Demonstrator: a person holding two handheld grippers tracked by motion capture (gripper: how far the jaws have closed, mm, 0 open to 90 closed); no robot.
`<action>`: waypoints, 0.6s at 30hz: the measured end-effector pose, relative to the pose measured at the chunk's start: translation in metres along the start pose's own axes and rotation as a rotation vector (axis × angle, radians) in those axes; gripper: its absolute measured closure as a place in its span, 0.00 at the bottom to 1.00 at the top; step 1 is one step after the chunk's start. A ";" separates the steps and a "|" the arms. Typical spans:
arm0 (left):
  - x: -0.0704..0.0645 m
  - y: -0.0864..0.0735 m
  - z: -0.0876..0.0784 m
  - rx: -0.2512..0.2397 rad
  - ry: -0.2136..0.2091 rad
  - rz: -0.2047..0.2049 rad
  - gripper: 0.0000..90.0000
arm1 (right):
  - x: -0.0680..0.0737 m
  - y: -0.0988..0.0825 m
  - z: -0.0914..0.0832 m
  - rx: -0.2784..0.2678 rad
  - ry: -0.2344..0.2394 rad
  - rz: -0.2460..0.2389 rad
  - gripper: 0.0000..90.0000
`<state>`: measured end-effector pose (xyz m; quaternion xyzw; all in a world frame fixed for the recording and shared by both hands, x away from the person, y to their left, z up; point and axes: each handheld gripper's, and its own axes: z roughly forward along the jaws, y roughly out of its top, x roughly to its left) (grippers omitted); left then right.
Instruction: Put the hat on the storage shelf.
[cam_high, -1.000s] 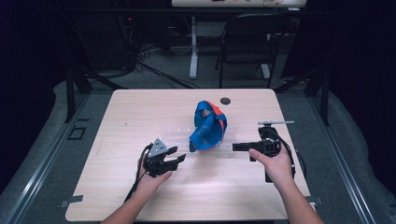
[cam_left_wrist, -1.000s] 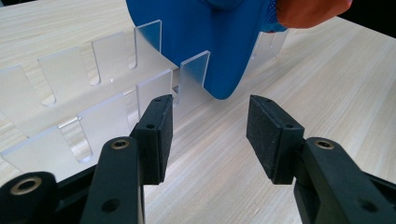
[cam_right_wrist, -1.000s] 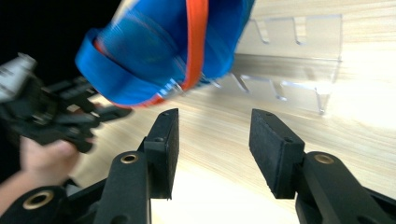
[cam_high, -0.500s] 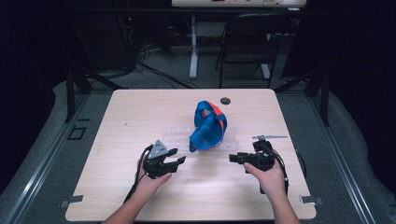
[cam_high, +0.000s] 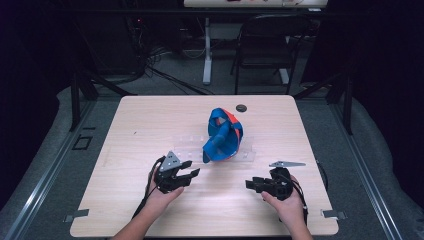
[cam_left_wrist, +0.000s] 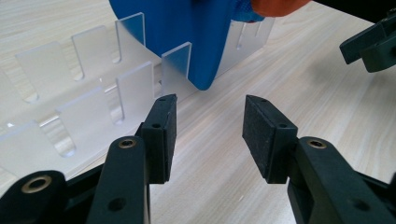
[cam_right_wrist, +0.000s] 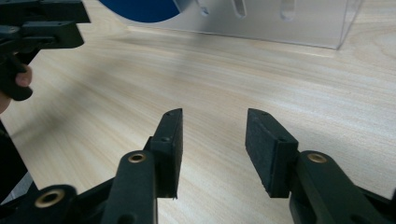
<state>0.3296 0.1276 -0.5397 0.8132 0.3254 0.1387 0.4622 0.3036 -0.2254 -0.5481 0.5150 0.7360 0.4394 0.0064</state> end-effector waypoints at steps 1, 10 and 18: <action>-0.001 0.000 0.001 0.001 0.002 0.002 0.61 | -0.001 -0.002 -0.001 -0.020 0.012 -0.005 0.64; -0.002 0.000 0.001 -0.001 0.010 -0.006 0.58 | -0.011 -0.017 -0.004 -0.084 0.030 0.040 0.61; -0.010 0.002 0.010 0.007 0.013 -0.001 0.62 | -0.015 -0.020 -0.003 -0.107 0.070 0.040 0.59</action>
